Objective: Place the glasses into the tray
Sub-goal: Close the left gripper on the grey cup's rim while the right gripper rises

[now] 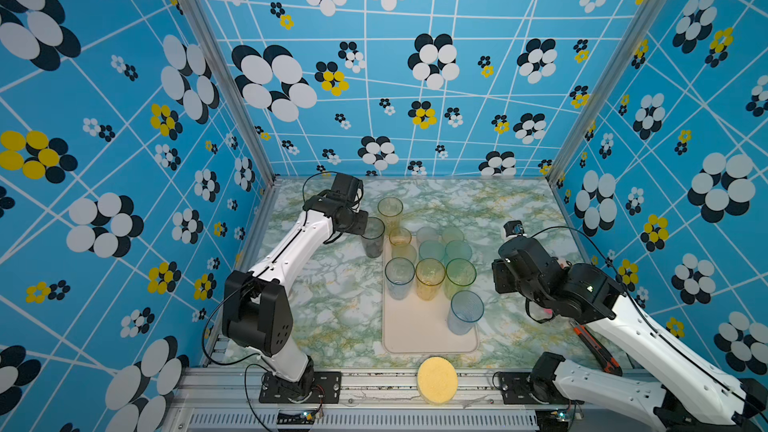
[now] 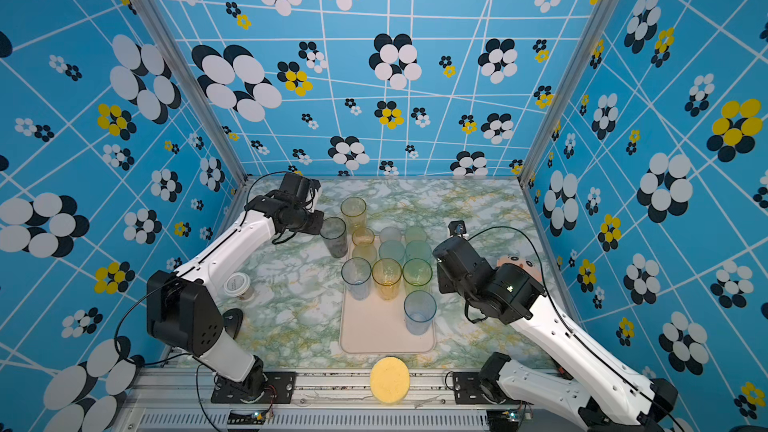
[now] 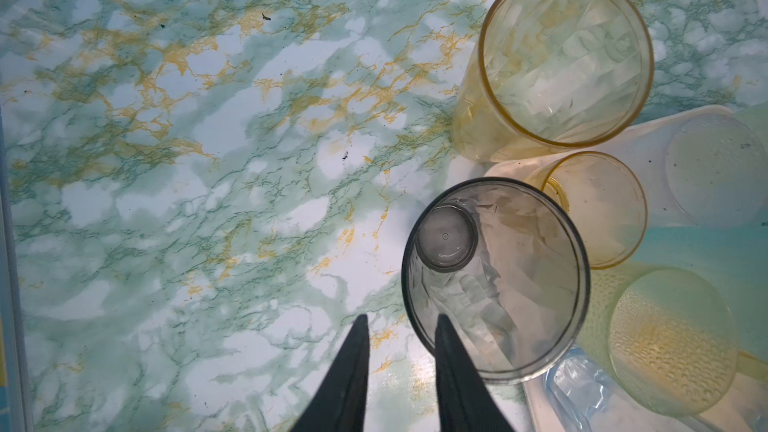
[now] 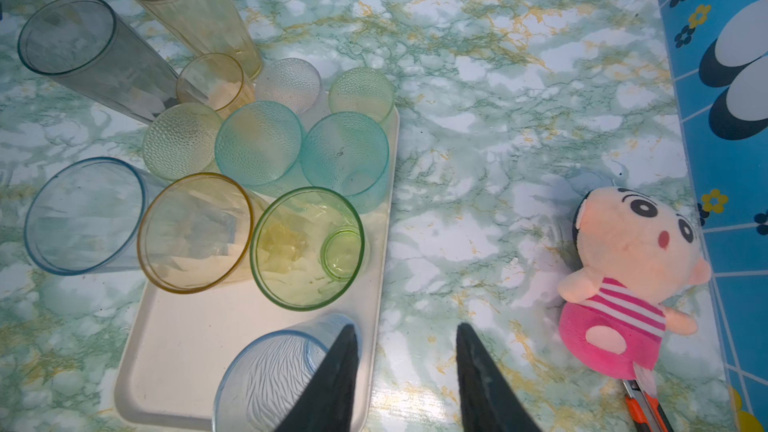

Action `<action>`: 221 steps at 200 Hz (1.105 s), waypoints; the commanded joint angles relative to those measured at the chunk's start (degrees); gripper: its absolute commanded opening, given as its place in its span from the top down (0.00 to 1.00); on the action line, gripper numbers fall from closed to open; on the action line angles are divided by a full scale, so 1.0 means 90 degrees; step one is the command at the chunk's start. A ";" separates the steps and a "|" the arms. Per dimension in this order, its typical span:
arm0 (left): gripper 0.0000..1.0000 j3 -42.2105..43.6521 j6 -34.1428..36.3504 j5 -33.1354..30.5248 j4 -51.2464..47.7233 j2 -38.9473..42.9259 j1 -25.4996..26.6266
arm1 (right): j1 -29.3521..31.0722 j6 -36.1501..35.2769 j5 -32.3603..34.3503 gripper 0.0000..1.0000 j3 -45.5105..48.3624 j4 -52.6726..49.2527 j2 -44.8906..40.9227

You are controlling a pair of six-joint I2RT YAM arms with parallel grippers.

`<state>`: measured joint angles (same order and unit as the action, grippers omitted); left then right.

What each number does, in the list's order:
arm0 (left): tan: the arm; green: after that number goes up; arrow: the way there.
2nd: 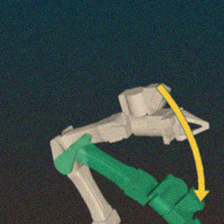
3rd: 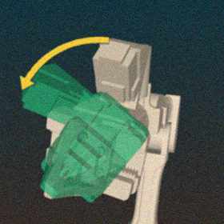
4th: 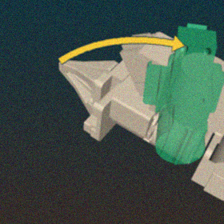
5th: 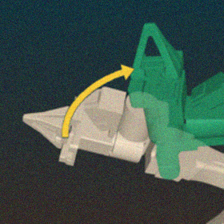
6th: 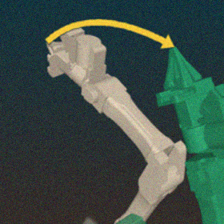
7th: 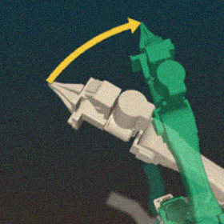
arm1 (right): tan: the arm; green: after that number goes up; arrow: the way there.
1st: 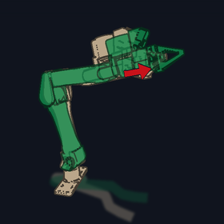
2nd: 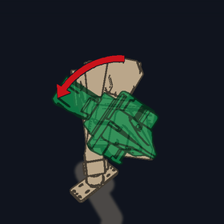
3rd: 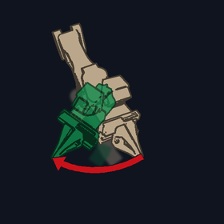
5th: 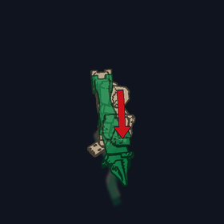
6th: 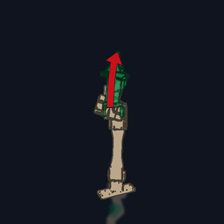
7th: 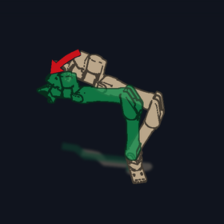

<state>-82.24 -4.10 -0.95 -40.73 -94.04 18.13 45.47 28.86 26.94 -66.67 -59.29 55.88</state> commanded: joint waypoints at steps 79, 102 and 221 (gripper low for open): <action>0.74 -0.0579 0.0172 -0.0003 -0.0420 -0.0656 0.0026 | -0.0220 -0.0316 -0.0249 0.58 -0.0097 0.0335 0.0066; 0.76 -0.0609 0.0189 -0.0017 -0.0459 -0.0747 0.0021 | -0.0258 -0.0336 -0.0287 0.58 -0.0092 0.0369 0.0080; 0.82 -0.0665 0.0250 -0.0075 -0.0426 -0.0850 0.0035 | -0.0365 -0.0385 -0.0444 0.58 -0.0017 0.0557 0.0179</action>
<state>-86.35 -2.90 -0.93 -43.75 -100.12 18.13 42.63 26.09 23.44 -66.98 -55.64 57.36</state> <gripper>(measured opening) 0.185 0.416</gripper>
